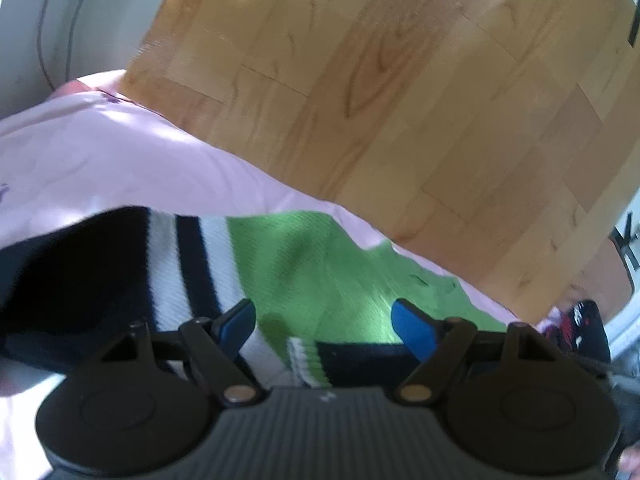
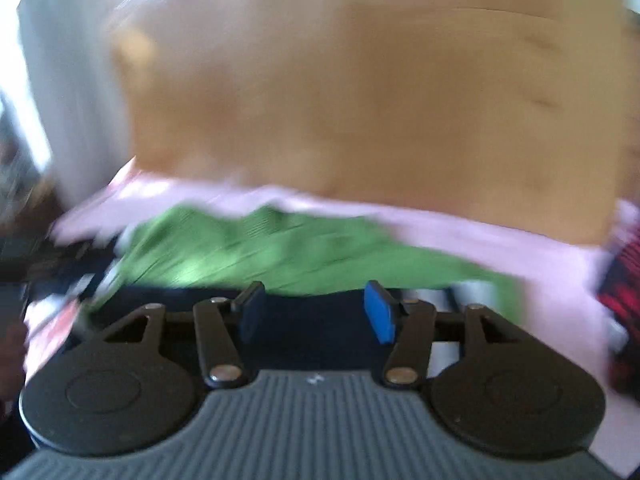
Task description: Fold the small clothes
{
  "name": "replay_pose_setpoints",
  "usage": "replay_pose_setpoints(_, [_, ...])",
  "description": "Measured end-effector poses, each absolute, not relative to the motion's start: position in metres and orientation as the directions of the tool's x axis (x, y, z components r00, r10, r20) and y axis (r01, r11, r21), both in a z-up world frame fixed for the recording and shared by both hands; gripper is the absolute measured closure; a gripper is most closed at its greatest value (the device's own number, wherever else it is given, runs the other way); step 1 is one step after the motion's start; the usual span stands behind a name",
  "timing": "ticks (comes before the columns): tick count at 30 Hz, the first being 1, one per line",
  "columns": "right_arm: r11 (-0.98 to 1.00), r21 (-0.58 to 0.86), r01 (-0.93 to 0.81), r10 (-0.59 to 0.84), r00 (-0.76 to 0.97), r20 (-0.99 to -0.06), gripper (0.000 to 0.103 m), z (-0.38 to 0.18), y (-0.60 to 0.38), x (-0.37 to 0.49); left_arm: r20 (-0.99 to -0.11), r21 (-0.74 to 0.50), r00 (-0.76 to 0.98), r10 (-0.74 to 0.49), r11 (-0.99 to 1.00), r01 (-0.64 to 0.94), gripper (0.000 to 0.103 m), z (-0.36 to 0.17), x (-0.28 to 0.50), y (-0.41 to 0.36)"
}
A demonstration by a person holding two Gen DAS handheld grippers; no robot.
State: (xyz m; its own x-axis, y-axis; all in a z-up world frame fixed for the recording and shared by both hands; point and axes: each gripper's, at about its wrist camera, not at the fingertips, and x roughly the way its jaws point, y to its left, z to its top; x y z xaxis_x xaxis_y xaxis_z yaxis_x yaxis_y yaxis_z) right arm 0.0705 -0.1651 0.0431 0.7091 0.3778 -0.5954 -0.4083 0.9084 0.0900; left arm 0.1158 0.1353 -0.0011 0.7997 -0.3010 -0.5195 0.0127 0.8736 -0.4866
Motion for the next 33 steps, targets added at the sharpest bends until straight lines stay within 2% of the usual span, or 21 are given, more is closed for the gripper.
replay_pose_setpoints(5, [0.81,0.07,-0.583,0.473,0.577,-0.665,0.045,0.032,-0.104,0.083,-0.515,-0.514,0.805,-0.293,0.857,-0.017,0.026,0.0,0.117,0.145])
replay_pose_setpoints(9, [0.787,0.012,-0.617,0.436,0.542,-0.718,0.04,0.018,-0.076,0.1,-0.515,-0.509,0.804,-0.297,0.861,-0.008,0.026,0.002,0.117,0.144])
replay_pose_setpoints(10, [0.783,0.017,-0.622,0.449,0.546,-0.708,0.044,0.017,-0.076,0.1,-0.514,-0.511,0.803,-0.3,0.86,-0.005,0.026,0.002,0.117,0.144])
replay_pose_setpoints(12, [0.77,0.009,-0.638,0.458,0.543,-0.704,0.078,0.025,-0.079,0.095,-0.513,-0.517,0.802,-0.307,0.856,-0.003,0.026,0.002,0.117,0.145])
replay_pose_setpoints(13, [0.77,-0.009,-0.639,0.449,0.551,-0.703,0.092,0.028,-0.079,0.094,-0.513,-0.518,0.801,-0.308,0.855,-0.003,0.026,0.002,0.117,0.145])
replay_pose_setpoints(15, [0.771,-0.031,-0.637,0.446,0.574,-0.686,0.094,0.027,-0.078,0.092,-0.517,-0.515,0.8,-0.306,0.857,-0.005,0.026,0.002,0.117,0.144])
replay_pose_setpoints(17, [0.796,-0.064,-0.601,0.429,0.636,-0.642,0.095,0.031,-0.079,0.094,-0.515,-0.512,0.803,-0.3,0.859,-0.007,0.026,0.003,0.117,0.144])
replay_pose_setpoints(21, [0.86,0.03,-0.509,0.447,0.724,-0.525,0.094,0.043,-0.088,0.118,-0.514,-0.514,0.808,-0.287,0.858,-0.022,0.026,0.003,0.117,0.146])
replay_pose_setpoints(22, [0.863,0.02,-0.505,0.438,0.726,-0.531,0.089,0.039,-0.085,0.124,-0.518,-0.513,0.807,-0.286,0.858,-0.026,0.026,0.002,0.117,0.146])
replay_pose_setpoints(25, [0.851,0.012,-0.525,0.394,0.623,-0.675,0.063,0.01,-0.075,0.147,-0.521,-0.517,0.803,-0.288,0.855,-0.029,0.024,0.001,0.118,0.147])
replay_pose_setpoints(26, [0.854,0.013,-0.521,0.401,0.641,-0.654,0.06,0.008,-0.081,0.143,-0.518,-0.522,0.804,-0.29,0.853,-0.028,0.023,0.001,0.117,0.148])
replay_pose_setpoints(28, [0.869,0.033,-0.494,0.4,0.662,-0.634,0.058,0.013,-0.094,0.137,-0.512,-0.527,0.808,-0.293,0.849,-0.026,0.018,0.001,0.117,0.147])
replay_pose_setpoints(30, [0.885,0.085,-0.457,0.414,0.691,-0.593,0.058,0.025,-0.118,0.13,-0.517,-0.52,0.805,-0.291,0.854,-0.025,0.018,0.0,0.117,0.146])
replay_pose_setpoints(33, [0.936,0.081,-0.342,0.329,0.774,-0.541,0.058,0.035,-0.165,0.117,-0.522,-0.516,0.801,-0.294,0.856,-0.022,0.018,-0.001,0.118,0.144])
